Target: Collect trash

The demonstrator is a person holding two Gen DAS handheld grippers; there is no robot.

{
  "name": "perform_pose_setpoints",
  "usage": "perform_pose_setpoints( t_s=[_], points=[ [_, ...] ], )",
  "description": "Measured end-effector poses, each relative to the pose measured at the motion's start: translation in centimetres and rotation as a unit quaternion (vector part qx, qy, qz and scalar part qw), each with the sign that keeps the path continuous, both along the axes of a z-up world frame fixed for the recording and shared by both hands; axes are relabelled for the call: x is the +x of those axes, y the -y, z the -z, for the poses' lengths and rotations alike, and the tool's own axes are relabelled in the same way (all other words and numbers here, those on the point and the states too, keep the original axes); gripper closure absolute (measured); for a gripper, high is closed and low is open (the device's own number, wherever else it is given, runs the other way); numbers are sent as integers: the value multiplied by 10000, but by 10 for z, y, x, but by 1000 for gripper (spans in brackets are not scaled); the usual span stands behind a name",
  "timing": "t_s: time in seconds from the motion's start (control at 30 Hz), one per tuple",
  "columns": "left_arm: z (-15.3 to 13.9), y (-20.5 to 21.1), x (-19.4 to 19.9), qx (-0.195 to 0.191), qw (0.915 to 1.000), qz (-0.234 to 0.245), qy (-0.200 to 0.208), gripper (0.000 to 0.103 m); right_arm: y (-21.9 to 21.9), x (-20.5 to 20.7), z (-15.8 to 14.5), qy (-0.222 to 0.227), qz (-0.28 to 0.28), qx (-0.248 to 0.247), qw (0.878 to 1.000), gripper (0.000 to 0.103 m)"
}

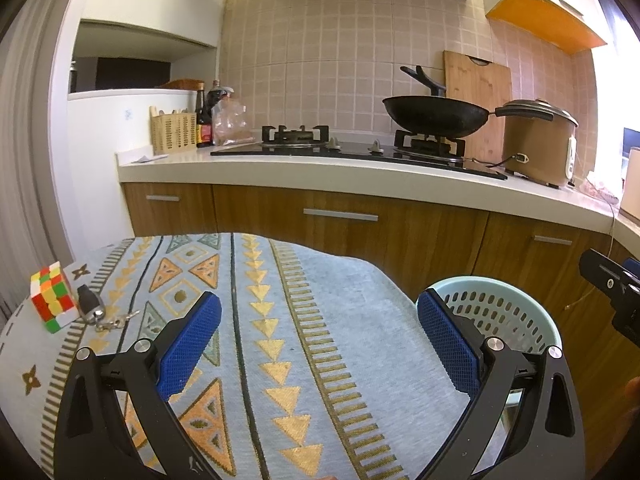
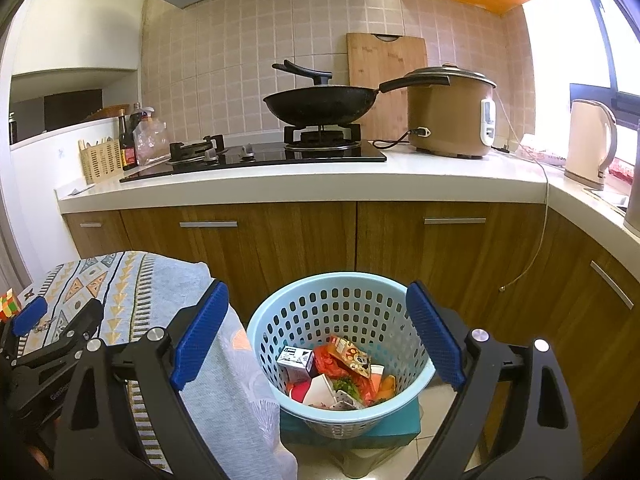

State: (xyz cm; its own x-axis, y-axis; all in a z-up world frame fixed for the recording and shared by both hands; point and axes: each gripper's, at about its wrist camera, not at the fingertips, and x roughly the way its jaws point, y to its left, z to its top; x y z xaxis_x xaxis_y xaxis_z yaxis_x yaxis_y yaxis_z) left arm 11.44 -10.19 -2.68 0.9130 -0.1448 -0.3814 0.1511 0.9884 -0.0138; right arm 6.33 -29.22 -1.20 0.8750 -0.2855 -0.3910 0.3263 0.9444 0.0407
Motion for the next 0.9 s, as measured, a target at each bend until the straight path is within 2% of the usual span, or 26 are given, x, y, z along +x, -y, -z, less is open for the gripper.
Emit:
perform_pose_setpoints(
  t_s=[0.43, 0.9],
  points=[
    [-2, 9, -8, 346, 9992, -43, 216, 8, -2, 0, -2, 18, -15, -40, 10000, 17],
    [-4, 9, -8, 417, 9988, -109, 228, 8, -5, 3, 0, -43, -87, -29, 9999, 17]
  ],
)
